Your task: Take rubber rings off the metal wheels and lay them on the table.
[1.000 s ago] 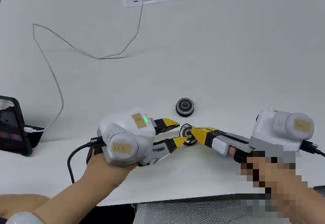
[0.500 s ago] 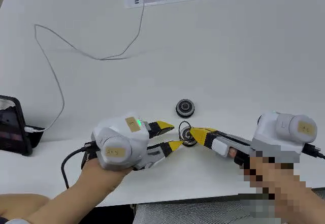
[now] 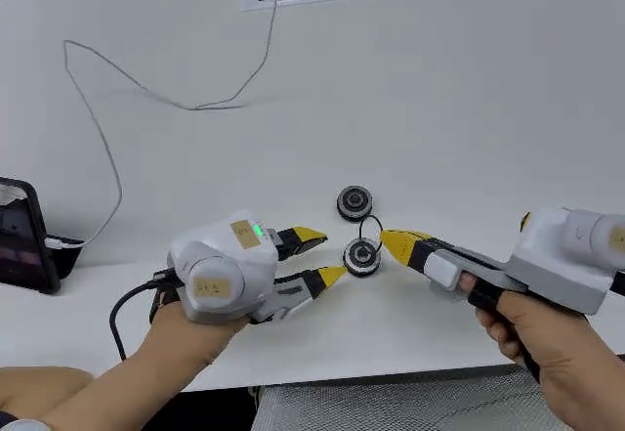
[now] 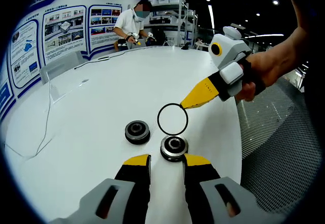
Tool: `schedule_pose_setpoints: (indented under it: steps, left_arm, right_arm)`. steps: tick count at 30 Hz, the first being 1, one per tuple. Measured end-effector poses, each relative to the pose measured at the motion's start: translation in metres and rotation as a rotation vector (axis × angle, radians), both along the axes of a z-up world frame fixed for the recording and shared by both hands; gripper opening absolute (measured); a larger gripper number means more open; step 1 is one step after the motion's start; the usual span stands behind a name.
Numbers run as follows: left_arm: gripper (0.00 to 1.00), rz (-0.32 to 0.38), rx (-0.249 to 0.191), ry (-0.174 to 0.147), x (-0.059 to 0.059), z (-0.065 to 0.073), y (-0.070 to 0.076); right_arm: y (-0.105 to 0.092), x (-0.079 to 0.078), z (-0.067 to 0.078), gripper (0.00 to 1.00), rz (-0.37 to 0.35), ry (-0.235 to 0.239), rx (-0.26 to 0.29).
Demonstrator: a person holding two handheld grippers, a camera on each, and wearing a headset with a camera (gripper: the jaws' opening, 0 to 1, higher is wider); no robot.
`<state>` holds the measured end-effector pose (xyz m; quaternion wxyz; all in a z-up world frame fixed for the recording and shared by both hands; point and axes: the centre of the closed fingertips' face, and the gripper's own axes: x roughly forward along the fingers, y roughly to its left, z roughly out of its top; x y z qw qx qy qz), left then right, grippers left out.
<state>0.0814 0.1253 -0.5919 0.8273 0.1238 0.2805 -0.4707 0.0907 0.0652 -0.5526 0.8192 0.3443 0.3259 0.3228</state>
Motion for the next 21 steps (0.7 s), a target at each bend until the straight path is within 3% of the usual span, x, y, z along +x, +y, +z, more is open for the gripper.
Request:
schedule_pose_setpoints:
  steps: [11,21]
  left_arm:
    - [0.26,0.003,-0.003,0.005,-0.002,-0.001,0.000]
    - [0.25,0.007,-0.006,0.011,-0.003,0.000,0.000]
  right_arm:
    - [-0.026,0.003,-0.002,0.01,-0.075,0.010,-0.010]
    - [-0.047,0.010,-0.020,0.01,-0.132,0.047,-0.035]
